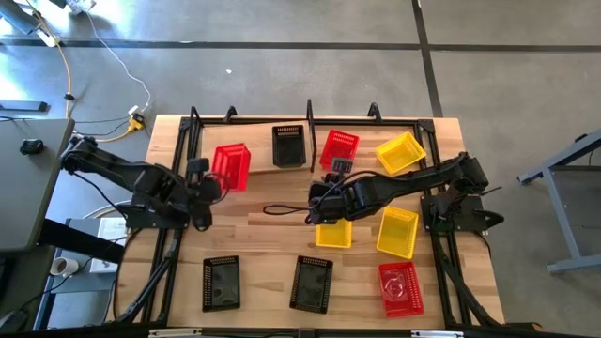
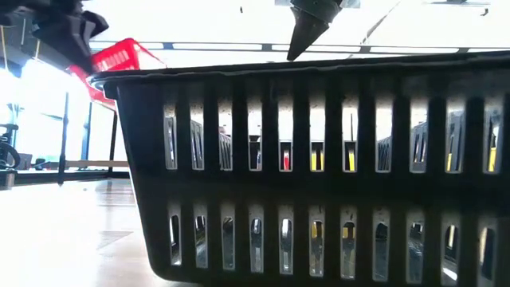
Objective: Stack baskets on shelf by color
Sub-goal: Put the left red bin on the shelf
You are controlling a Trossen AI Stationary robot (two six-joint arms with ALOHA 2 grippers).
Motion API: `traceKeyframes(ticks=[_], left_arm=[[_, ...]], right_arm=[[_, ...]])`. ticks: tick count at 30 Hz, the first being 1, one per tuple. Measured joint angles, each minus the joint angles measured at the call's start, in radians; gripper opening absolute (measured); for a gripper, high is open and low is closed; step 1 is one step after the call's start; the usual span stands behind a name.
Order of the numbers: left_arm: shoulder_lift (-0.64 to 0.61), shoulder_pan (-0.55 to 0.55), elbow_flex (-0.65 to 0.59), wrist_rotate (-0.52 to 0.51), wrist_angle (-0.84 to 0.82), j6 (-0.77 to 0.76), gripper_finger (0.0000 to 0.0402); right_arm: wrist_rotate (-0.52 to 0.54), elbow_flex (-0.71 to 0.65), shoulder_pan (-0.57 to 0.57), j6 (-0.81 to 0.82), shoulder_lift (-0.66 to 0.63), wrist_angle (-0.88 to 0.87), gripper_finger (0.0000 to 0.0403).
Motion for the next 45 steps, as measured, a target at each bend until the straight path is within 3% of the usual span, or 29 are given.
traceKeyframes(ticks=[10,17,32,45], left_arm=[[0.005,0.249,0.061,0.029,-0.078,0.275,0.0003],[0.065,0.387,0.057,0.104,-0.094,0.303,0.0003],[0.198,0.541,-0.047,0.119,-0.082,0.314,0.0003],[0.295,0.622,-0.051,0.107,-0.041,0.390,0.0003]], right_arm=[[-0.001,0.000,0.000,-0.001,0.000,0.001,0.0087],[-0.002,0.000,0.000,-0.007,0.000,0.001,0.0087],[-0.002,0.000,0.000,-0.010,0.000,0.001,0.0087],[-0.002,0.000,0.000,-0.010,0.000,0.000,0.0087]])
